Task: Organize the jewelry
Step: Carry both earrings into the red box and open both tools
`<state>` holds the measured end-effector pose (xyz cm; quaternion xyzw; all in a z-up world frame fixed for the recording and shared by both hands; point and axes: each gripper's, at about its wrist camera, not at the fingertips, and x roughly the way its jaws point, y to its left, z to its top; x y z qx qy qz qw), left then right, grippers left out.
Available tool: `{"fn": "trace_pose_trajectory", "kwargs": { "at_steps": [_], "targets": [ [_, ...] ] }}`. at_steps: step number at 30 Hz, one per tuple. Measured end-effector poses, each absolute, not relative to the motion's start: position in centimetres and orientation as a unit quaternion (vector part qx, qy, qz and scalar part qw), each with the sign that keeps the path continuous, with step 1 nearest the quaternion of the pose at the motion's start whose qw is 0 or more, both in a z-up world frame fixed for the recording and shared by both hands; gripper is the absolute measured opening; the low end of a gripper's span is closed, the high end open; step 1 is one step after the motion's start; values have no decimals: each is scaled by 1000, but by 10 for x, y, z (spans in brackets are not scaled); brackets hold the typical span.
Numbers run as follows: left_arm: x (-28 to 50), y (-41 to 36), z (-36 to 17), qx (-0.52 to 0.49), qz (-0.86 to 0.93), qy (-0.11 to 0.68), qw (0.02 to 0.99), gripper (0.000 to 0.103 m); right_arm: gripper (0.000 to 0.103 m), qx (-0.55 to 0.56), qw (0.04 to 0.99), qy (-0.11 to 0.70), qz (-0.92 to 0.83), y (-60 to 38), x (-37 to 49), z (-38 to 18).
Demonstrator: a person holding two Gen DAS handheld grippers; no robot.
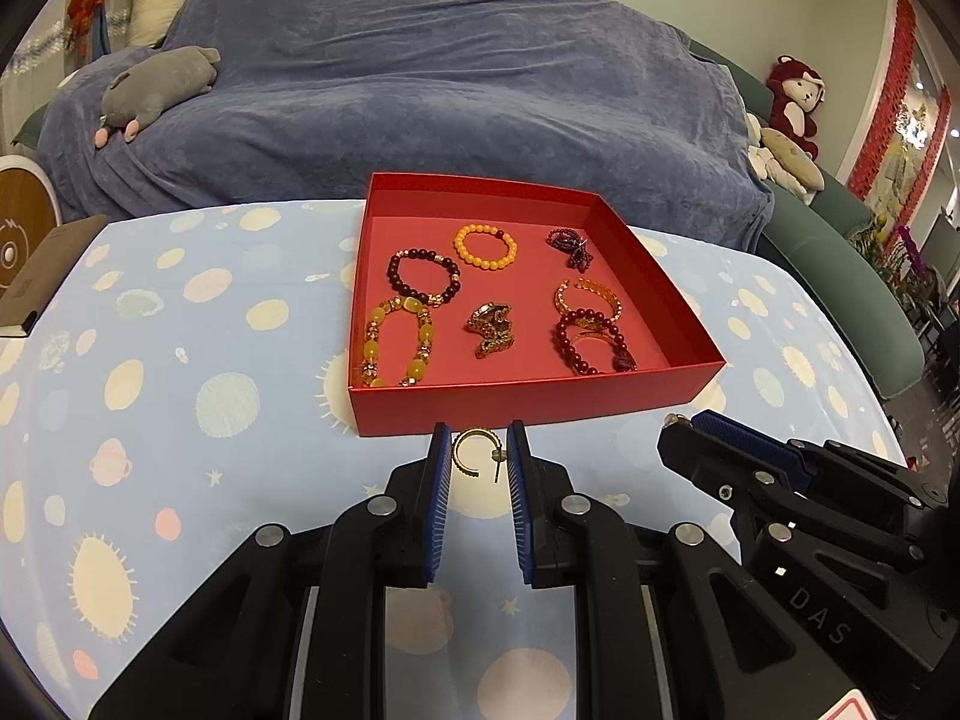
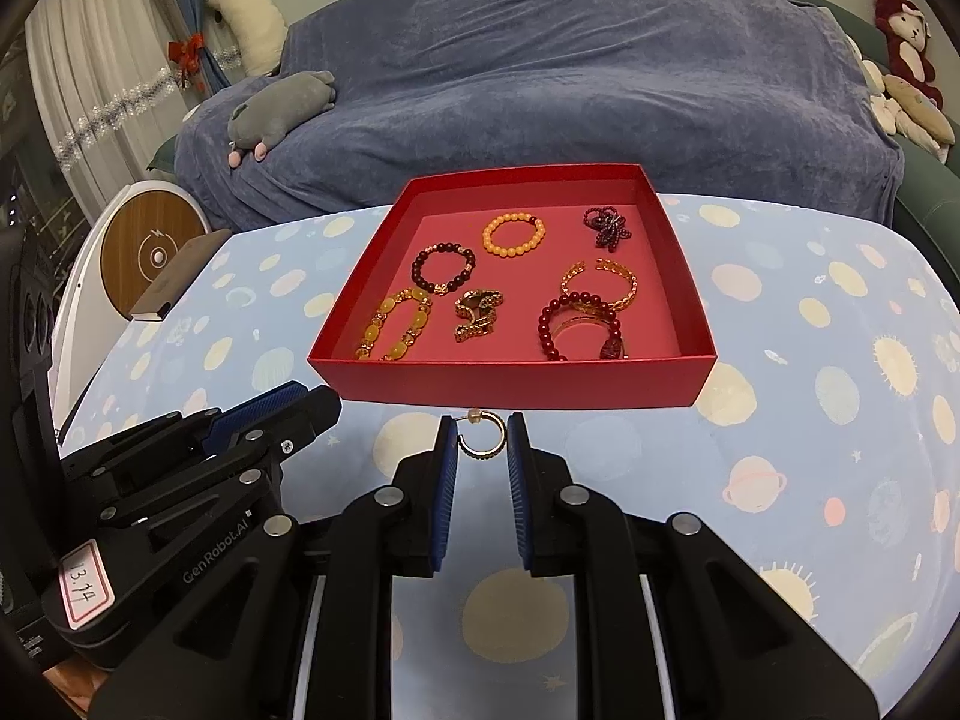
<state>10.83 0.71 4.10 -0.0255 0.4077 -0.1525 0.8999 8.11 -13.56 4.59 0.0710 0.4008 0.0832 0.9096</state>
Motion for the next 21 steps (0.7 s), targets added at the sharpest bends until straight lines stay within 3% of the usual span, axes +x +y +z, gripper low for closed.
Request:
{"fn": "trace_pose_trajectory", "kwargs": {
  "at_steps": [12, 21],
  "targets": [
    [121, 6, 64, -21, -153, 387, 909, 16, 16, 60, 922, 375, 79, -137, 97, 72],
    [172, 4, 89, 8, -131, 364, 922, 17, 17, 70, 935, 343, 51, -164, 146, 96]
  ]
}}
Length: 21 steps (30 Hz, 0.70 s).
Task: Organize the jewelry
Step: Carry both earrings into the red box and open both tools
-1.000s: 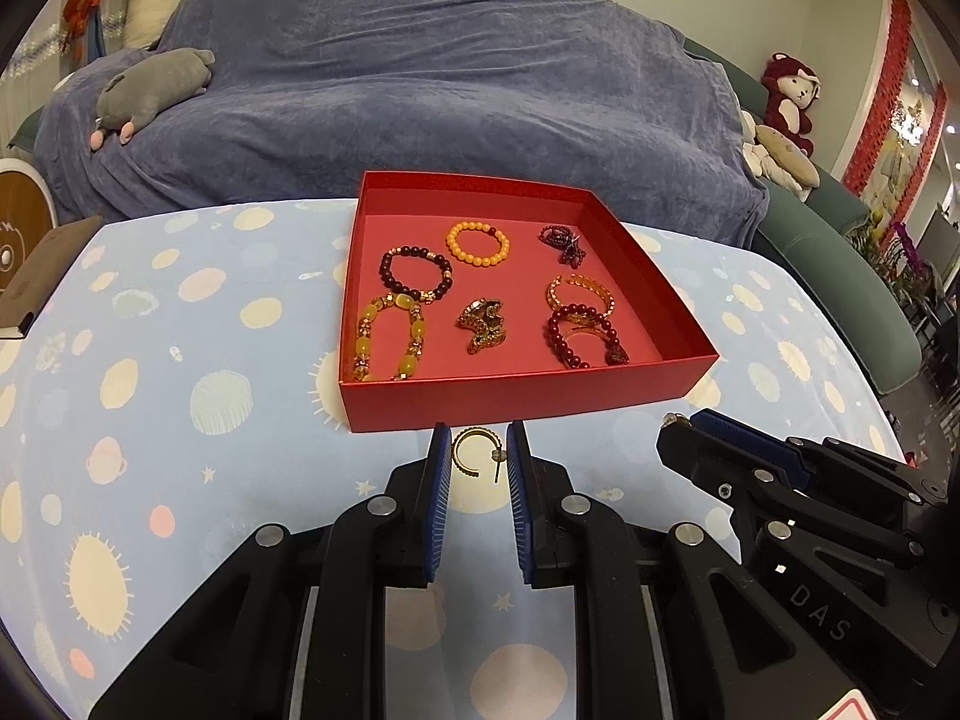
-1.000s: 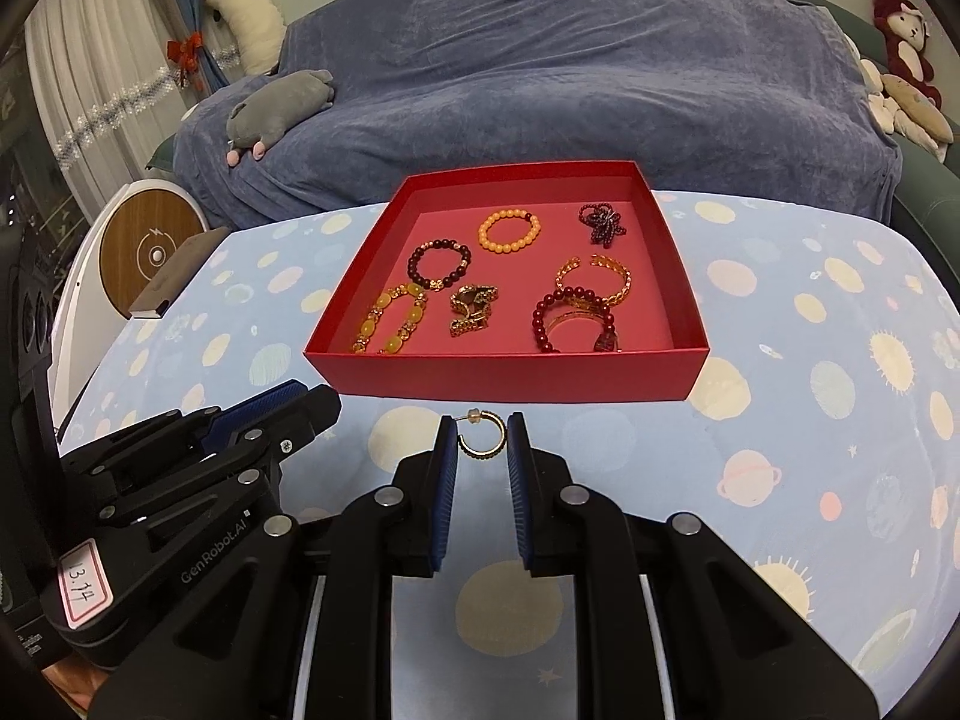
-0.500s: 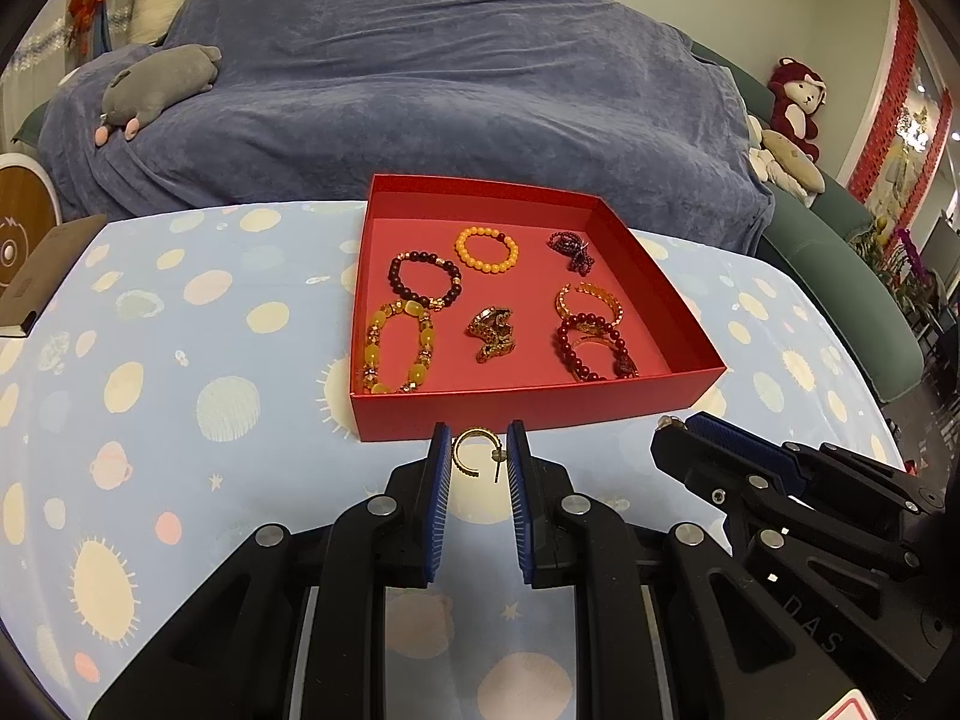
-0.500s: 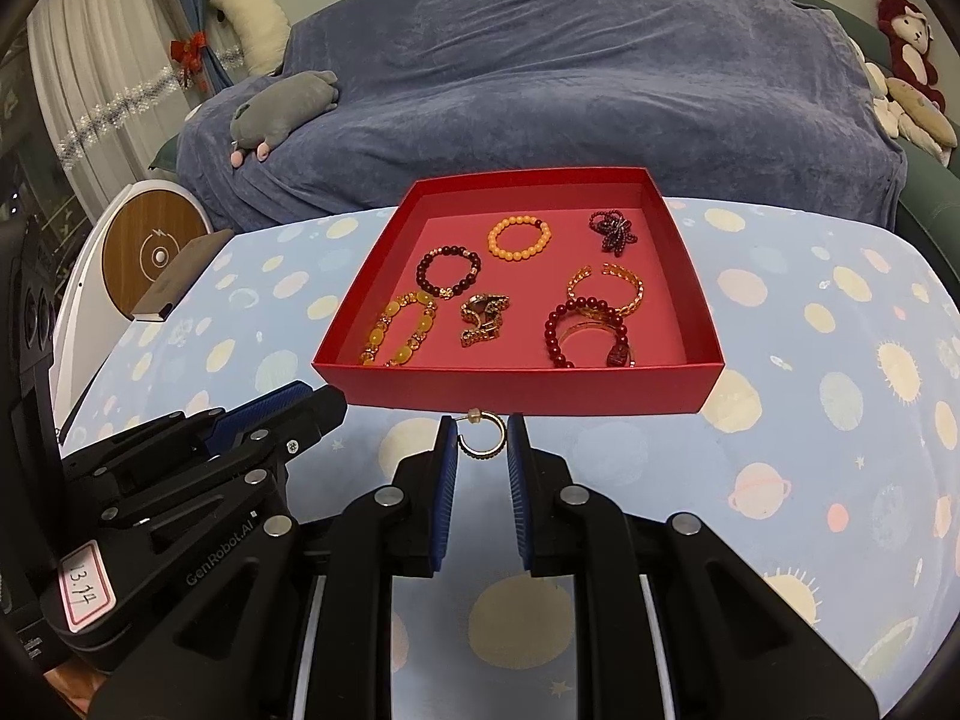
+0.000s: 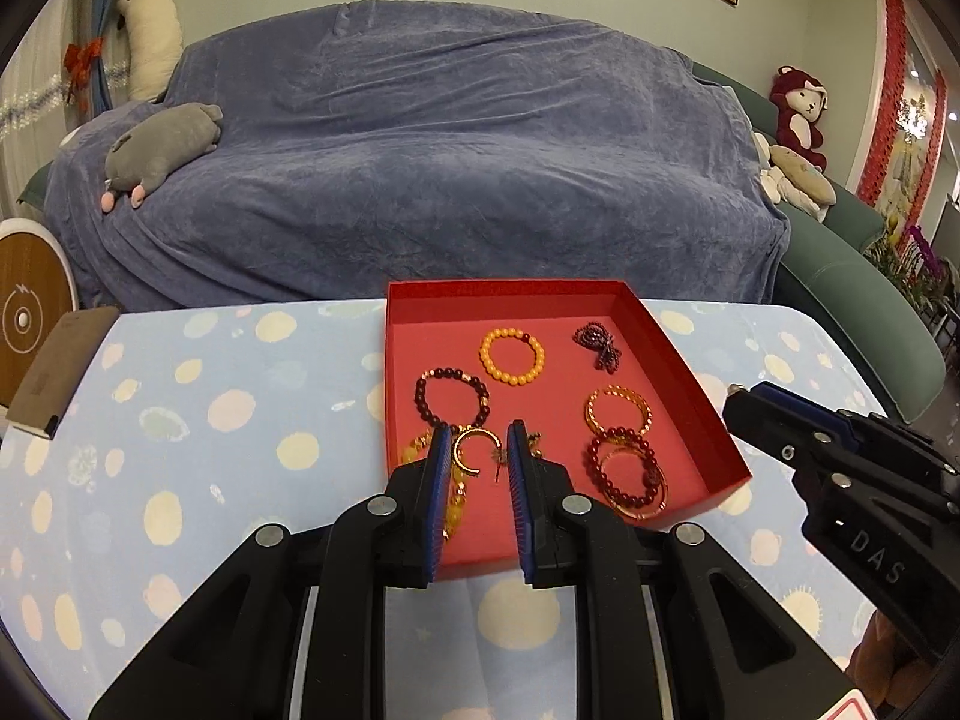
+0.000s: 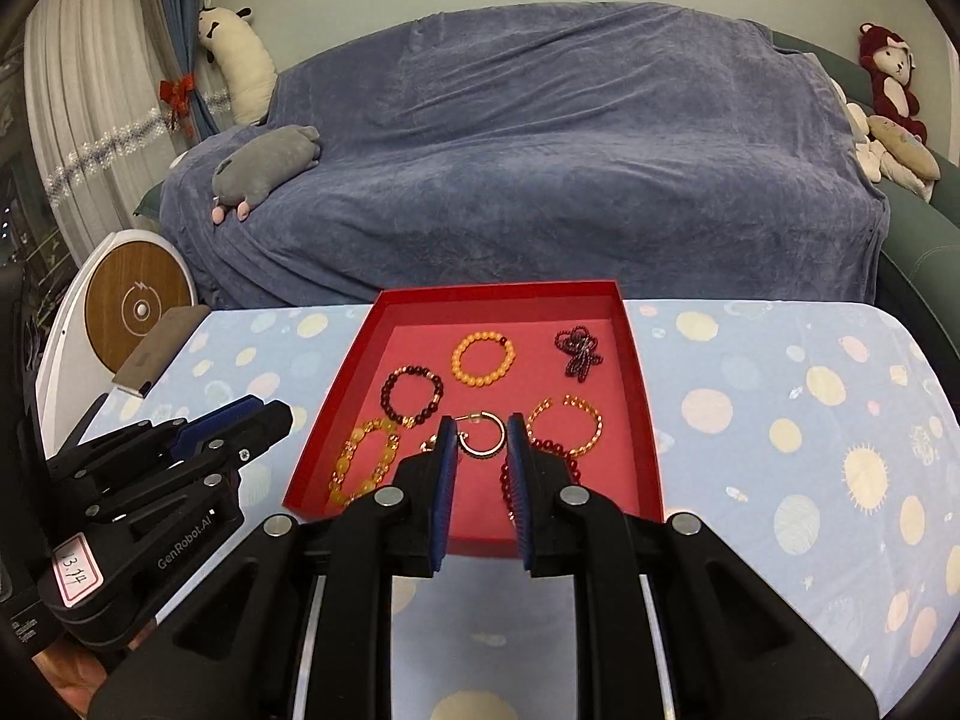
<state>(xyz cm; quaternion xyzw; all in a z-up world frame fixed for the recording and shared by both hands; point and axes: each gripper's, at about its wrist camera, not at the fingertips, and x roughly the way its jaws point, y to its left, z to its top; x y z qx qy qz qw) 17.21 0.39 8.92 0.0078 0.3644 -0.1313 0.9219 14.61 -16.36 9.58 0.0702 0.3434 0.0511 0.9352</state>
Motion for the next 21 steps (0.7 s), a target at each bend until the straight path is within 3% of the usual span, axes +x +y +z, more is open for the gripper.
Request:
{"fn": "trace_pose_trajectory", "kwargs": {
  "at_steps": [11, 21],
  "targets": [
    [244, -13, 60, 25, -100, 391, 915, 17, 16, 79, 923, 377, 23, -176, 216, 61],
    [264, -23, 39, 35, -107, 401, 909, 17, 16, 77, 919, 386, 18, -173, 242, 43]
  ]
}}
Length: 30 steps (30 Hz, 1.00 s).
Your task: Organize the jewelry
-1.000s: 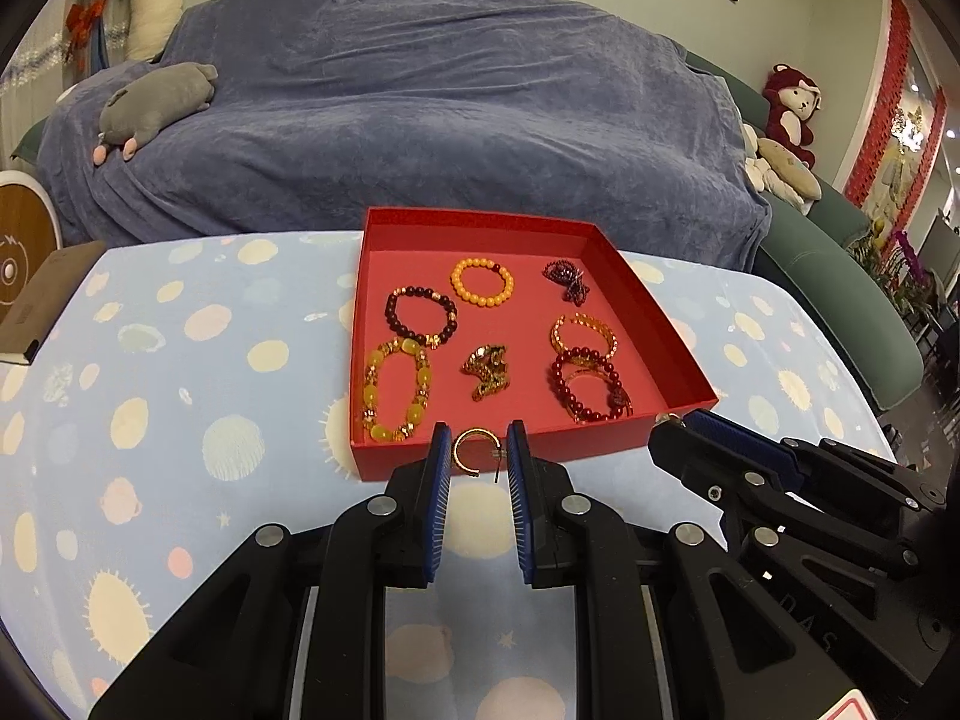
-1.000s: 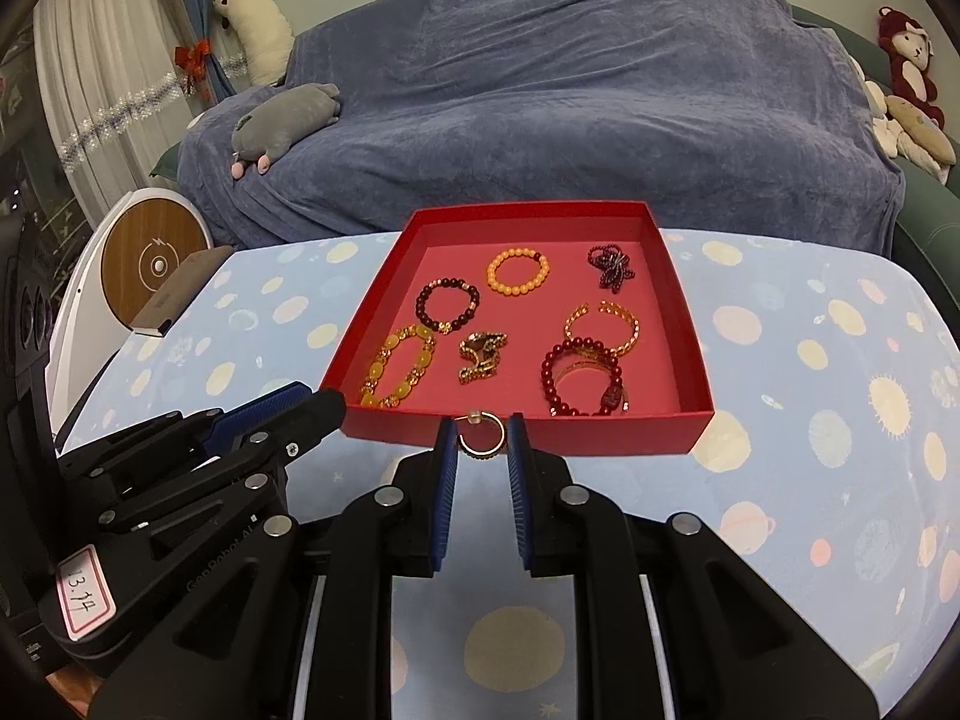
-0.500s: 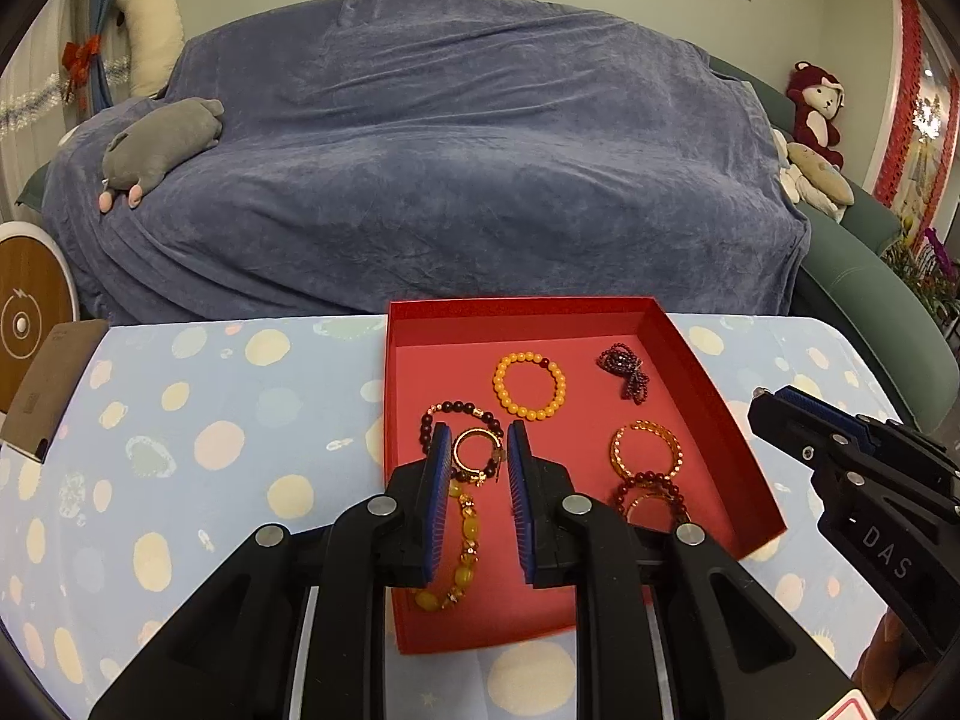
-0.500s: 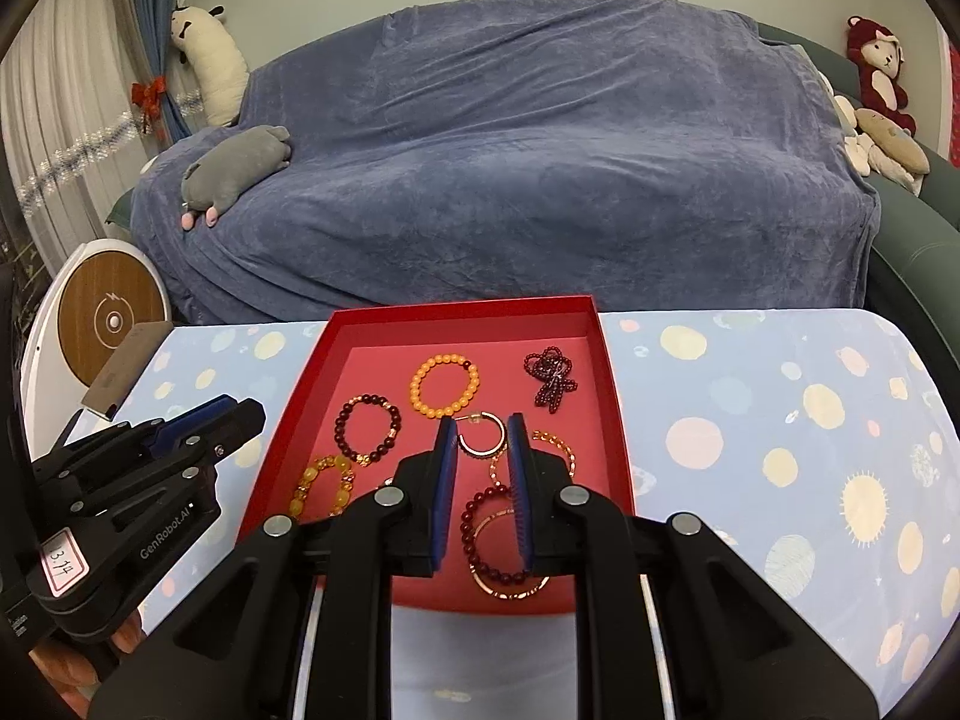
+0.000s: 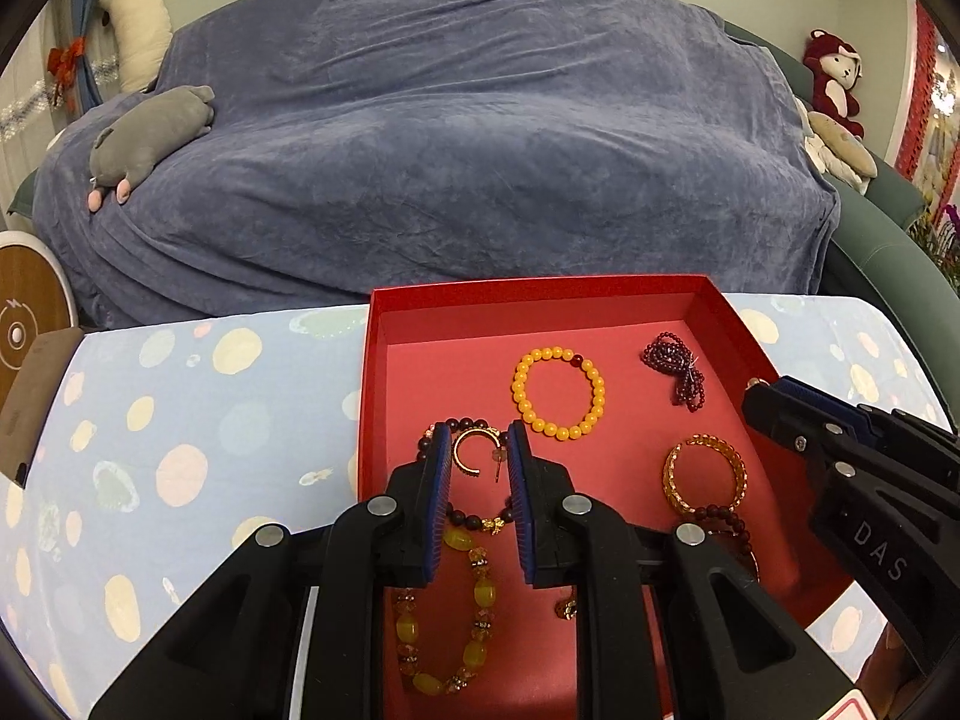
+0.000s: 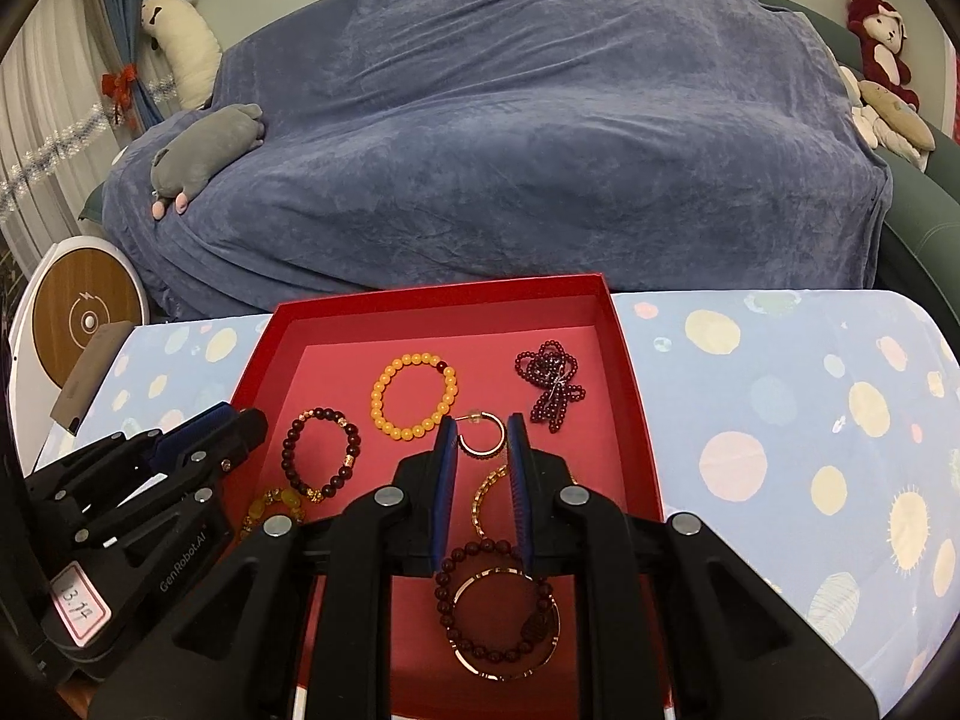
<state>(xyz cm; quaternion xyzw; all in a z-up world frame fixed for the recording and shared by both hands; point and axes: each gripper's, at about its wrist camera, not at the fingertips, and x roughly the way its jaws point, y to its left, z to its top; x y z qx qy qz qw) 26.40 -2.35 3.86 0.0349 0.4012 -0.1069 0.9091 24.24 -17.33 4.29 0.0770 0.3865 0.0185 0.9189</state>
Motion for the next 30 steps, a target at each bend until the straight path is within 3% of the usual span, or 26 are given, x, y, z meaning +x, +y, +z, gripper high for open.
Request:
{"fn": "trace_pose_trajectory", "kwargs": {
  "at_steps": [7, 8, 9, 10, 11, 16, 26, 30],
  "targets": [
    [274, -24, 27, 22, -112, 411, 904, 19, 18, 75, 913, 400, 10, -173, 250, 30],
    [274, -25, 26, 20, -113, 412, 904, 20, 25, 77, 913, 400, 8, -174, 250, 30],
    [274, -25, 25, 19, -113, 413, 903, 27, 42, 78, 914, 398, 2, -175, 250, 30],
    [274, -26, 24, 20, -110, 414, 903, 40, 50, 77, 916, 393, -4, -176, 248, 32],
    [273, -26, 24, 20, -102, 412, 905, 45, 53, 75, 918, 389, -6, -176, 245, 34],
    [261, -30, 35, 27, -98, 397, 912, 50, 55, 77, 921, 381, -7, -177, 230, 48],
    [210, -28, 62, 34, -85, 395, 914, 50, 63, 63, 930, 362, -20, -174, 171, 74],
    [183, -19, 62, 38, -74, 393, 916, 57, 75, 87, 928, 362, -13, -171, 154, 75]
  ]
}}
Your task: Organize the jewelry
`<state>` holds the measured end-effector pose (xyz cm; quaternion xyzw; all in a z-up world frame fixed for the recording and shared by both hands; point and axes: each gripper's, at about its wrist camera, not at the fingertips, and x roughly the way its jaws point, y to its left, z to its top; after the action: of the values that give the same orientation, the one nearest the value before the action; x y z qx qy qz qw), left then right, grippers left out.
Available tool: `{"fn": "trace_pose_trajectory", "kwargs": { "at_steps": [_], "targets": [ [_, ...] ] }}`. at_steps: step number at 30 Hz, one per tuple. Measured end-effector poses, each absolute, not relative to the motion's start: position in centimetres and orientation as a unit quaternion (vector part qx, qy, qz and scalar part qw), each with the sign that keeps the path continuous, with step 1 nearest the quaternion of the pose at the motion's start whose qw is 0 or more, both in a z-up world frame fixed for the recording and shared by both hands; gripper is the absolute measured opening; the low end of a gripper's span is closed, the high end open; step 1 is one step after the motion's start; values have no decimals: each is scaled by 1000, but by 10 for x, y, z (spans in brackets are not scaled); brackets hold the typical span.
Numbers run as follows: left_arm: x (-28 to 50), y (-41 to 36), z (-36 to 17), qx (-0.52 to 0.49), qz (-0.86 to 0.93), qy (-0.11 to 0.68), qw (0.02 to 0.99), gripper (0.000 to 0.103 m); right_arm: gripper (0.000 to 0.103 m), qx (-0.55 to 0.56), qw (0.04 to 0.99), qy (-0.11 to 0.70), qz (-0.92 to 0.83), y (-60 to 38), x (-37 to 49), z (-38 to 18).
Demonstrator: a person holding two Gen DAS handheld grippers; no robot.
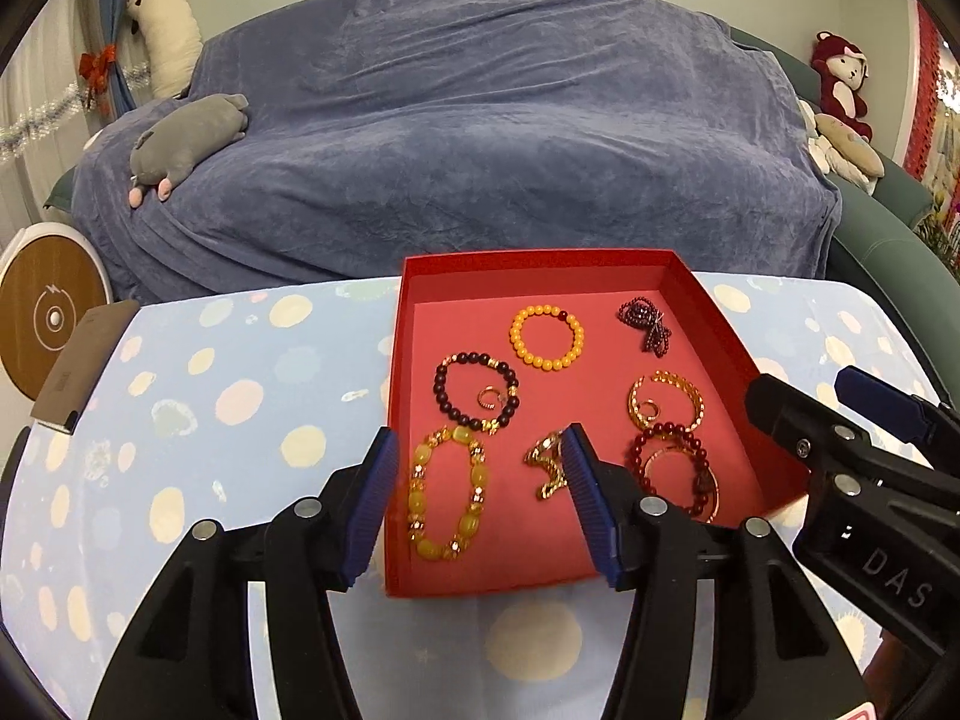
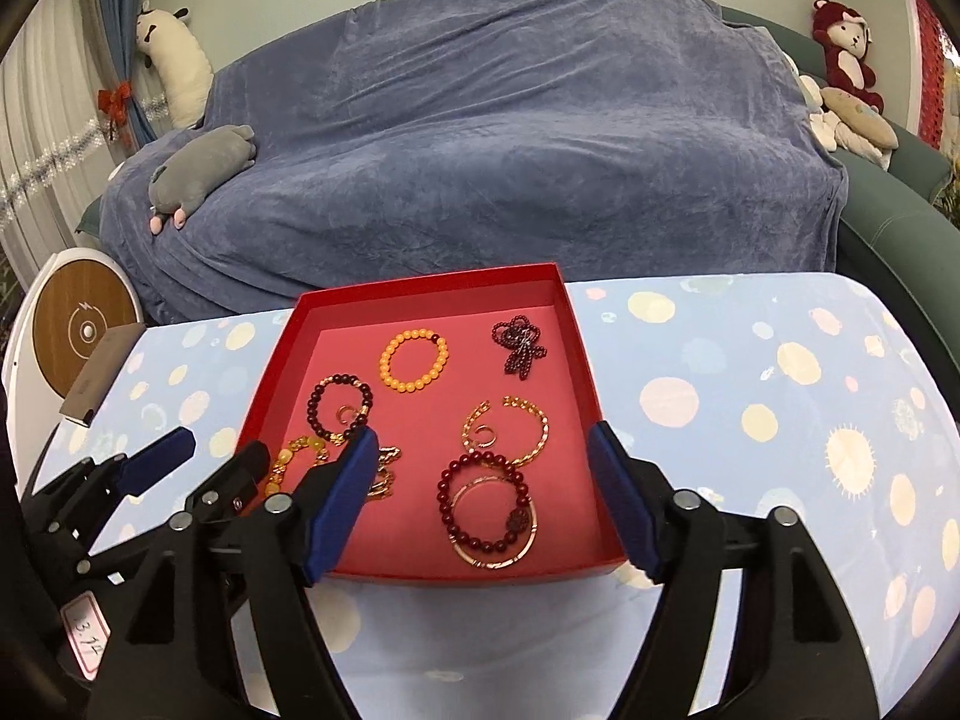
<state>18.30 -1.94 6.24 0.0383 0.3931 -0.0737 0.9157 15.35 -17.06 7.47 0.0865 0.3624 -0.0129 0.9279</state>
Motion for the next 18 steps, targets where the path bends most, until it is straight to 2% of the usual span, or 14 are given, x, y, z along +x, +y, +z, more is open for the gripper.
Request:
{"fn": "trace_pose_trajectory", "kwargs": {
  "at_steps": [3, 6, 9, 18],
  "targets": [
    [167, -14, 62, 40, -73, 391, 916, 57, 76, 90, 928, 361, -16, -163, 139, 73],
    [154, -11, 62, 56, -69, 385, 919, 63, 84, 81, 929, 360, -18, -156, 128, 71],
    [144, -5, 61, 50, -60, 383, 920, 70, 86, 64, 933, 355, -20, -150, 123, 73],
    [151, 7, 63, 26, -46, 386, 921, 77, 91, 65, 937, 341, -28, -157, 126, 80]
  ]
}}
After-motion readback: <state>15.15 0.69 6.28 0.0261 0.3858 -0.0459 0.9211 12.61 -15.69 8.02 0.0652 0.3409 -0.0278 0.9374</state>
